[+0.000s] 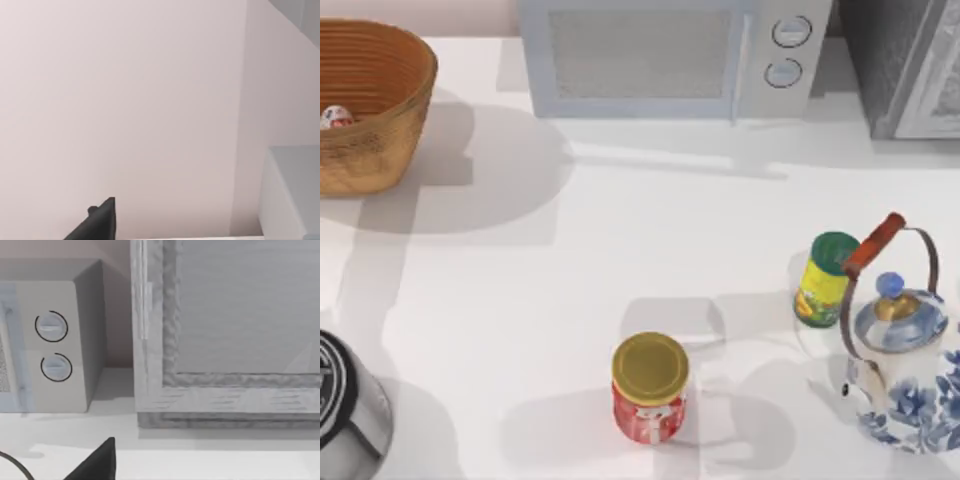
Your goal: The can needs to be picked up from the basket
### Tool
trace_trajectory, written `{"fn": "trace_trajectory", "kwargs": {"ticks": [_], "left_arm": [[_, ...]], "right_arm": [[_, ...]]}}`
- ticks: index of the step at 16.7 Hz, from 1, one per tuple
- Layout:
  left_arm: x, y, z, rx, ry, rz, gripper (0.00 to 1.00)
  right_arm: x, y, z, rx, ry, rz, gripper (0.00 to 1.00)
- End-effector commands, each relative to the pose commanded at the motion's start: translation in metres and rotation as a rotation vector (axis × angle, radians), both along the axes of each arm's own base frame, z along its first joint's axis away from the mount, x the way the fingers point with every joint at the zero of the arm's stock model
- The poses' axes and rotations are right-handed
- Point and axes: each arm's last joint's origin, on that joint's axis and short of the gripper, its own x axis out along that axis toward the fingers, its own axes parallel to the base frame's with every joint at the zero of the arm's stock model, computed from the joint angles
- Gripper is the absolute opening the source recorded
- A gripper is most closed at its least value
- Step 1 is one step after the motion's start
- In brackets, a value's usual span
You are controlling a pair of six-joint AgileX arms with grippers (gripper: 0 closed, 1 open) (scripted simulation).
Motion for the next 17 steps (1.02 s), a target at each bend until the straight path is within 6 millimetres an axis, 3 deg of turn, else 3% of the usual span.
{"fn": "trace_trajectory", "kwargs": {"ticks": [2, 4, 11, 13, 17], "left_arm": [[0.026, -0.001, 0.011, -0.033, 0.063, -0.019, 1.0], [0.056, -0.002, 0.009, -0.069, 0.156, -0.037, 1.0], [0.167, 0.002, -0.029, -0.111, 0.471, -0.037, 1.0], [0.206, 0.007, -0.057, -0.105, 0.583, -0.029, 1.0], [0.277, 0.02, -0.147, -0.086, 0.866, -0.023, 1.0]], "right_arm": [[0.0, 0.0, 0.0, 0.0, 0.0, 0.0, 1.0], [0.0, 0.0, 0.0, 0.0, 0.0, 0.0, 1.0], [0.0, 0.0, 0.0, 0.0, 0.0, 0.0, 1.0], [0.0, 0.0, 0.0, 0.0, 0.0, 0.0, 1.0], [0.0, 0.0, 0.0, 0.0, 0.0, 0.0, 1.0]]}}
